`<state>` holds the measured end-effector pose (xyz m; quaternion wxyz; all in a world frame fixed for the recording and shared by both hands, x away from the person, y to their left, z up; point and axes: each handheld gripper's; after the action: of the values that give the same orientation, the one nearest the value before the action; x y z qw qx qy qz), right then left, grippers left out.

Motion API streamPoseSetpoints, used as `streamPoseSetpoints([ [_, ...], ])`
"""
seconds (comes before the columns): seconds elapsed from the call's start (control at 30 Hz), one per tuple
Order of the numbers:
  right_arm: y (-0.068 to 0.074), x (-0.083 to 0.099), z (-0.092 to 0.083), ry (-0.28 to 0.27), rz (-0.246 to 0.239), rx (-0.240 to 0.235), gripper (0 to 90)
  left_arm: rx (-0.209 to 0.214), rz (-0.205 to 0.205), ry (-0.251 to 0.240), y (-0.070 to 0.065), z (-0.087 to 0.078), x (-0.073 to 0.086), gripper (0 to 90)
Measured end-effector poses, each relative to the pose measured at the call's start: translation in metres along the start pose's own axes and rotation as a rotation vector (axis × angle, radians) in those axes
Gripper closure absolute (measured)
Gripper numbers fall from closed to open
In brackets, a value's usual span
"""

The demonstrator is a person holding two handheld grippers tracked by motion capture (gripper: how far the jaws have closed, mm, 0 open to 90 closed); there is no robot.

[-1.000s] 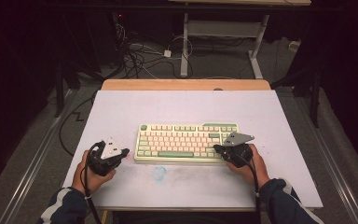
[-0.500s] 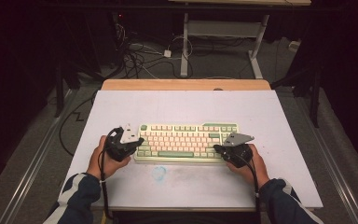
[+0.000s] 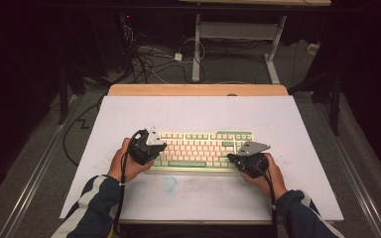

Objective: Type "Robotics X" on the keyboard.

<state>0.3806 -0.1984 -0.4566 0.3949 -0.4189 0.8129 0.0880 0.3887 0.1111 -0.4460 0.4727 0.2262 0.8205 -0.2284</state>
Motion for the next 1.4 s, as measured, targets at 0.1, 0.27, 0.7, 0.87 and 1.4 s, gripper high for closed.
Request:
streamPoseSetpoints([
  [0.1,0.0,0.0,0.0,0.0,0.0,-0.002,90.0,0.008,0.012,0.01,-0.004,0.006,-0.002,87.3],
  [0.27,0.0,0.0,0.0,0.001,-0.002,-0.001,90.0,0.024,0.011,0.011,-0.007,0.013,-0.004,87.3],
  [0.7,-0.001,0.0,0.0,-0.002,-0.001,-0.004,90.0,0.028,0.021,0.045,-0.015,0.037,-0.007,87.3],
  [0.87,-0.001,0.0,0.0,-0.002,-0.001,-0.004,90.0,0.029,0.018,0.057,-0.015,0.043,-0.006,87.2],
  [1.4,0.0,0.0,0.0,0.0,-0.004,0.0,90.0,0.02,0.025,0.077,-0.016,0.052,-0.002,87.1],
])
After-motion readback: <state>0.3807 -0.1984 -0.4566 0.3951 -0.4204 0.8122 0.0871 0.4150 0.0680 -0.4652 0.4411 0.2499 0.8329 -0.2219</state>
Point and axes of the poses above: each handheld gripper's, and its own axes: z roughly forward along the jaws, x roughly out of its underside, y roughly to its left, and after that the axes turned 2 degrees about y, right-handed
